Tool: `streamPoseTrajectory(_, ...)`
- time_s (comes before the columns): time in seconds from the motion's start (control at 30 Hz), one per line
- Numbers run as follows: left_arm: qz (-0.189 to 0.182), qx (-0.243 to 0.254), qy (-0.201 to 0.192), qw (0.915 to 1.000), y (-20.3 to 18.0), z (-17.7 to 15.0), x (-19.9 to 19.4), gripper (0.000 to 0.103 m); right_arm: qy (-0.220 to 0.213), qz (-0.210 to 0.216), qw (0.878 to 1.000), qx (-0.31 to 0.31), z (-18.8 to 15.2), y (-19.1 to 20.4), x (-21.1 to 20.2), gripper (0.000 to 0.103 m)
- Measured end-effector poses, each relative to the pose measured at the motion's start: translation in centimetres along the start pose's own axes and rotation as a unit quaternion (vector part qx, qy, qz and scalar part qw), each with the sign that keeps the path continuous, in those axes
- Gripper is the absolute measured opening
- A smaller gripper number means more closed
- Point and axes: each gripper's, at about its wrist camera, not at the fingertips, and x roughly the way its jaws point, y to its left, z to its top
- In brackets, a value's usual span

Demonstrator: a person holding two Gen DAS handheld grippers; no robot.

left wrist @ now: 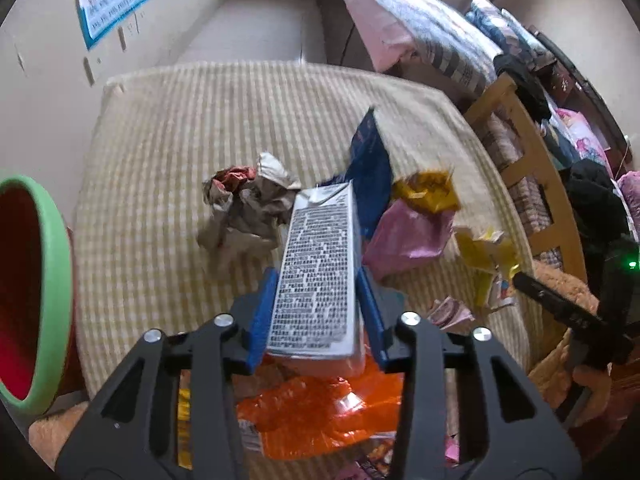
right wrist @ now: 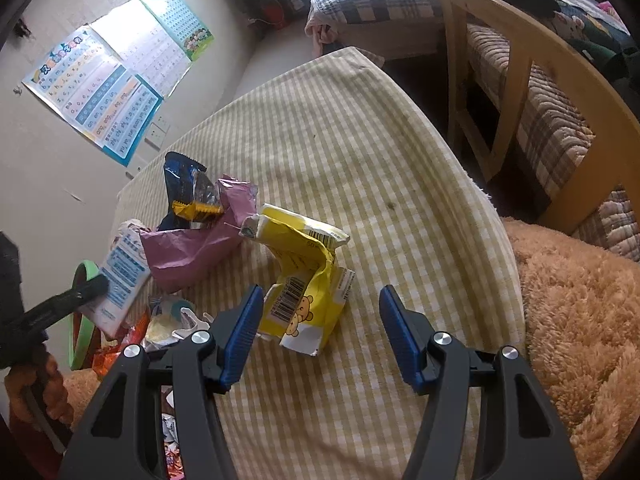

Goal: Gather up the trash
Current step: 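Grasp the white milk carton with the left gripper while the right gripper grasps a blue-white box, then grasp the yellow snack wrapper with the right gripper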

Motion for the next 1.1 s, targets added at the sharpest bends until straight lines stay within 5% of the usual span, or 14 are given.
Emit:
streamPoseTrajectory(0.3, 0.019, -0.008, -0.073, 0.9971, -1.5, -1.3, -5.7, 0.038, 0.013, 0.001, 1.0, -0.01, 0.3, 1.1, 1.3, 0.058)
streamPoseTrajectory(0.4, 0.021, -0.021, -0.06, 0.9977, -1.2, -2.1, -5.4, 0.038, 0.018, -0.001, 1.0, -0.017, 0.2, 1.3, 1.6, 0.057)
streamPoseTrajectory(0.57, 0.028, -0.022, -0.005, 0.9994, -0.6, -2.9, -2.3, 0.039, 0.016, 0.006, 1.0, -0.025, 0.0, 1.6, 1.5, 0.039)
streamPoseTrajectory(0.8, 0.039, -0.011, 0.025, 0.9989, -0.7, -3.3, -0.4, 0.042, 0.016, 0.005, 1.0, -0.026, -0.2, 1.6, 1.6, 0.04)
streamPoseTrajectory(0.93, 0.034, -0.019, 0.015, 0.9991, -0.6, -3.6, -0.8, 0.037, 0.011, 0.007, 0.999, -0.031, -0.3, 1.9, 1.2, 0.033)
streamPoseTrajectory(1.1, 0.052, -0.01, -0.044, 0.9976, -1.5, -3.3, -4.1, 0.037, -0.027, 0.02, 0.999, -0.035, 0.0, 3.0, -1.5, 0.028)
